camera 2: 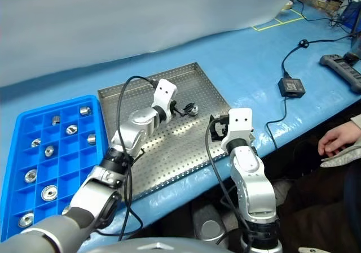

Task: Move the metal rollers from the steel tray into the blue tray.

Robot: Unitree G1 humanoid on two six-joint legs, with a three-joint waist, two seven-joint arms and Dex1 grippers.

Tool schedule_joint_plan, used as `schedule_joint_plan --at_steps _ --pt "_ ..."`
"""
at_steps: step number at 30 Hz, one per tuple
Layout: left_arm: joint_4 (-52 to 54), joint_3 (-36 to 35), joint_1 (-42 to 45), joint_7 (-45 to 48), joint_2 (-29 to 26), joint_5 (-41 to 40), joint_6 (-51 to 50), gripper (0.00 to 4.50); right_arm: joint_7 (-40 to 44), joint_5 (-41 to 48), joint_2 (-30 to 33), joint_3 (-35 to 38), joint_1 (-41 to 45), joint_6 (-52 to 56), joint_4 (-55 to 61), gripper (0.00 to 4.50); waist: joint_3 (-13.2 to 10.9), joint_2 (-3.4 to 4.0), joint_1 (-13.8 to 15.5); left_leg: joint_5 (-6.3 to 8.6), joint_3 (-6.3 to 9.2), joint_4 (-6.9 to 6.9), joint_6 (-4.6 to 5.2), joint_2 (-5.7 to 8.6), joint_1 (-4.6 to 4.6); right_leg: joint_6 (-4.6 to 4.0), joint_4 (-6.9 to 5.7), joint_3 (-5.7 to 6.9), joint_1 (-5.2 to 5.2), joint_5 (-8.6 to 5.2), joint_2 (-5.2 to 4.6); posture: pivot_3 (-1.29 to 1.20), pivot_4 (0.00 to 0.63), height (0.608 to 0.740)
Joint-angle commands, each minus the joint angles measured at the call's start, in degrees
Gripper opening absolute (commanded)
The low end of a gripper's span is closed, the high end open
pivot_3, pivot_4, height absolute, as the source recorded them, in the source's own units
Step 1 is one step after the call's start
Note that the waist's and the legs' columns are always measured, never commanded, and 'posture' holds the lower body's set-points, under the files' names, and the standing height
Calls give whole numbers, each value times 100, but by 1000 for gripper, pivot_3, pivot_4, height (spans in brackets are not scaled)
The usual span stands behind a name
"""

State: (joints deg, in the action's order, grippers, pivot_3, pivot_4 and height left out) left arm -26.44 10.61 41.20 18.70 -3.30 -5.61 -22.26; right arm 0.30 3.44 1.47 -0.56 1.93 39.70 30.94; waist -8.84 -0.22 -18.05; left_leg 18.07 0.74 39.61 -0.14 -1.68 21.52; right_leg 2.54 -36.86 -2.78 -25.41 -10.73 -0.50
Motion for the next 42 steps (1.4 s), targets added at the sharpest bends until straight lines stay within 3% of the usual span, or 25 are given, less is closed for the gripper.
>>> schedule_joint_plan --at_steps 1,8,13,31,34,40,41,42 --pt "-717 -91 392 -37 145 159 608 4500 -127 -9 -77 22 -93 2 409 4451 -1 -1 -160 0 -9 0 6 4 1 22 0 -12 0 -9 -1 -498 150 740" --pt "-2130 -137 924 -788 297 662 1413 4500 -196 2 -124 -16 -209 21 538 4451 -4 -8 -669 8 -51 -1 43 29 2 79 2 -106 8 -10 0 -533 150 740" --pt "-2531 -341 1074 -1444 346 799 1721 4500 -191 7 -121 7 -271 20 576 4451 -7 -12 -942 9 -57 -1 54 37 -2 96 3 -128 8 -4 -6 -539 150 740" --pt "-2093 -656 561 -1680 223 743 793 4500 -136 24 -137 -153 -117 50 364 4451 -13 -23 -1079 6 -68 -2 60 41 -6 114 2 -144 8 4 -9 -492 150 740" --pt "-1822 -739 404 -1639 296 659 501 3871 -137 26 -143 -158 -67 50 324 4500 -12 -23 -1070 6 -69 -2 60 41 -7 114 2 -145 8 5 -10 -485 150 740" --pt "-1036 -929 17 -1727 404 528 -203 1853 -122 42 -149 -169 -1 49 257 4500 -11 -25 -1042 6 -67 -3 60 41 -9 115 2 -145 11 5 -9 -464 150 740" --pt "-883 -955 -62 -1751 408 514 -332 1596 -115 45 -148 -180 1 50 248 4500 -11 -24 -1045 6 -68 -3 60 42 -9 115 2 -145 12 5 -10 -464 150 740" --pt "-728 -983 -137 -1770 412 490 -461 1609 -104 55 -149 -188 14 53 233 4500 -11 -25 -1049 6 -69 -3 60 42 -10 115 2 -147 12 5 -10 -452 150 740"
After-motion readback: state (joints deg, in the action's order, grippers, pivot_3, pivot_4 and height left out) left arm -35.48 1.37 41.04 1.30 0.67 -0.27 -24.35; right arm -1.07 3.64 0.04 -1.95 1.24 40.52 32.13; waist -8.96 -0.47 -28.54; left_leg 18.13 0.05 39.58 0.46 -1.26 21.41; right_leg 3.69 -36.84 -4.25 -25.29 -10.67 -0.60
